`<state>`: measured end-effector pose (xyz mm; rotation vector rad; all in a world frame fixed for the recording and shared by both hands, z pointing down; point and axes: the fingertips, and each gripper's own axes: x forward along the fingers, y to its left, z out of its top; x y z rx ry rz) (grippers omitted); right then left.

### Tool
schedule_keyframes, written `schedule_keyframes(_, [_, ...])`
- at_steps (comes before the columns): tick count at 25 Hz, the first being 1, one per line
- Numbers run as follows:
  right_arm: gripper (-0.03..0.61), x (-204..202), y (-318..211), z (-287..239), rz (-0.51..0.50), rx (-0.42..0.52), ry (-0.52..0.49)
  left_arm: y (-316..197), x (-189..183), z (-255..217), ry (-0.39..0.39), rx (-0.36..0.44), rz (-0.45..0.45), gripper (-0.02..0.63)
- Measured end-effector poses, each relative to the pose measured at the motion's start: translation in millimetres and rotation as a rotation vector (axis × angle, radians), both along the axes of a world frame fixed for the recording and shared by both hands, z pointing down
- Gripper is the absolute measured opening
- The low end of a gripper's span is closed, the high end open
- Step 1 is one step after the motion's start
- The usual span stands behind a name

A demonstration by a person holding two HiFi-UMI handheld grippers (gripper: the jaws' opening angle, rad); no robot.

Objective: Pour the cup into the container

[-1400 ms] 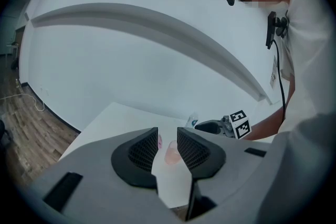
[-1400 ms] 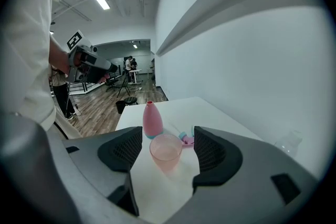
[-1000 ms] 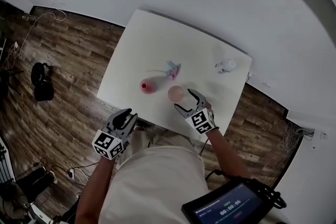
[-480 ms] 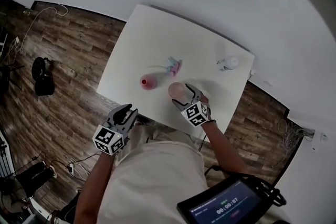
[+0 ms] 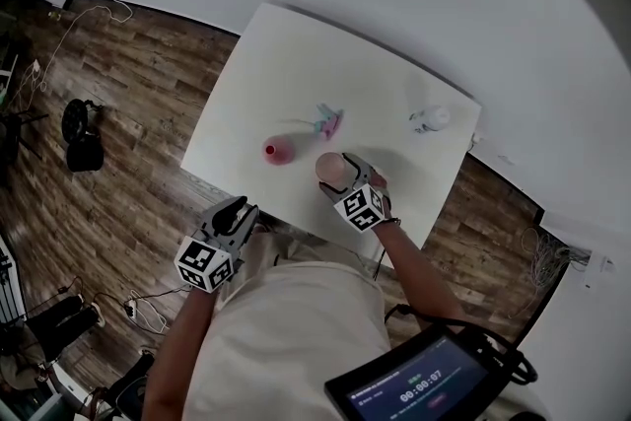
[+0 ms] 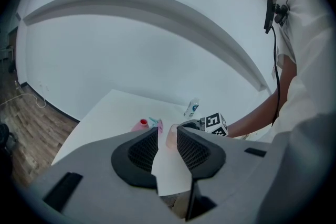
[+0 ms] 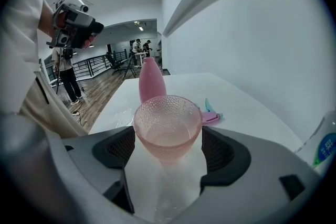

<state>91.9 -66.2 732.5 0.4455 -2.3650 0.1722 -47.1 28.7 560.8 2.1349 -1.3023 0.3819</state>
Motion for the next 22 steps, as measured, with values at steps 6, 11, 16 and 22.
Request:
schedule_keyframes(6, [0.379,-4,-2,6,0.011,-0.024,-0.013,5,0,1,-0.003,-0.005,-0.019,0.107])
schedule_keyframes(11, [0.379,-9,-5,9,0.021,-0.026,-0.021,9,-1,1,-0.009,-0.009,-0.031,0.107])
schedule_keyframes(16, [0.379,-10,-9,11,0.041,-0.016,-0.028,12,-2,2,-0.015,-0.014,-0.037,0.107])
schedule_keyframes(22, [0.379,-9,-11,12,0.049,-0.013,-0.027,14,-4,3,-0.018,-0.019,-0.042,0.107])
